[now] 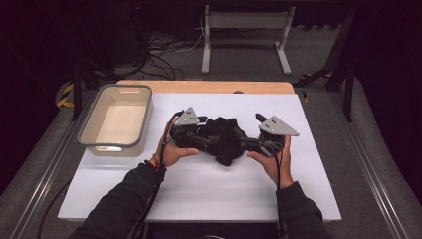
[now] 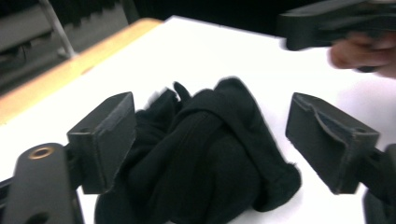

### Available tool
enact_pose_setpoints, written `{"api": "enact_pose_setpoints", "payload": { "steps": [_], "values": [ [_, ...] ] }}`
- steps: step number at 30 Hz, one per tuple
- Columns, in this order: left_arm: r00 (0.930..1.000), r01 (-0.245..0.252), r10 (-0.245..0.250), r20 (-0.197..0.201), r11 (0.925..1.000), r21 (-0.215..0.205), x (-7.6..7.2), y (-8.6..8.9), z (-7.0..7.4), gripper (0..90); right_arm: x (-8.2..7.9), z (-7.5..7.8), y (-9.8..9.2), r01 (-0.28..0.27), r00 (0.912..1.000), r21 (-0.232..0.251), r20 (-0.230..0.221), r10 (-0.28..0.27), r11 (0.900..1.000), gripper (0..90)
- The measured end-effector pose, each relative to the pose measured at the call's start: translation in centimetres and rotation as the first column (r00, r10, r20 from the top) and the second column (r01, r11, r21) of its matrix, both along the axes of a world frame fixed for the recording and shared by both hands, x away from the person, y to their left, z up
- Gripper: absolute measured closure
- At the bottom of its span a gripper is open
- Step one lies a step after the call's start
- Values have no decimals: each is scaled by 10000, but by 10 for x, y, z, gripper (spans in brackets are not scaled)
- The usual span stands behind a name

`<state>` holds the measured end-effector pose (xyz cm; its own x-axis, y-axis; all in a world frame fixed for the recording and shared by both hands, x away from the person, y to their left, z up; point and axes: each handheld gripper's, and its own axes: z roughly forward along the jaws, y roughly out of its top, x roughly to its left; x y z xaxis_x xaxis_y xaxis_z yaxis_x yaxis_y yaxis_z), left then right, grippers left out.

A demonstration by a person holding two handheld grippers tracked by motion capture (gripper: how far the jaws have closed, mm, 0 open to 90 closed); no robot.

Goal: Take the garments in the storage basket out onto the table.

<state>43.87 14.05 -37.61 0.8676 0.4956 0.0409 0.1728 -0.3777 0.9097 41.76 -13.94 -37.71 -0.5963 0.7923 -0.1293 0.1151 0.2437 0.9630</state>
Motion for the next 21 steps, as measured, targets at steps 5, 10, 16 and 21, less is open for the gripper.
{"api": "enact_pose_setpoints", "payload": {
  "steps": [5,10,16,21],
  "values": [
    [9987,-433,431,269,9990,78,-15,22,-4,134,12,9,8,-621,9952,617,-719,664,9962,219],
    [9958,-875,838,357,9886,1228,-19,28,-25,137,9,-8,34,-1600,9753,-972,-1692,1422,9823,277],
    [9950,-970,1000,-62,9771,1892,-6,24,-50,180,12,-41,53,-2087,9589,-2665,-2449,1434,9410,363],
    [9892,-1120,1296,-691,9701,2154,18,13,-73,234,13,-46,50,-1725,9673,-2743,-2287,1100,9460,559]
  ]
}}
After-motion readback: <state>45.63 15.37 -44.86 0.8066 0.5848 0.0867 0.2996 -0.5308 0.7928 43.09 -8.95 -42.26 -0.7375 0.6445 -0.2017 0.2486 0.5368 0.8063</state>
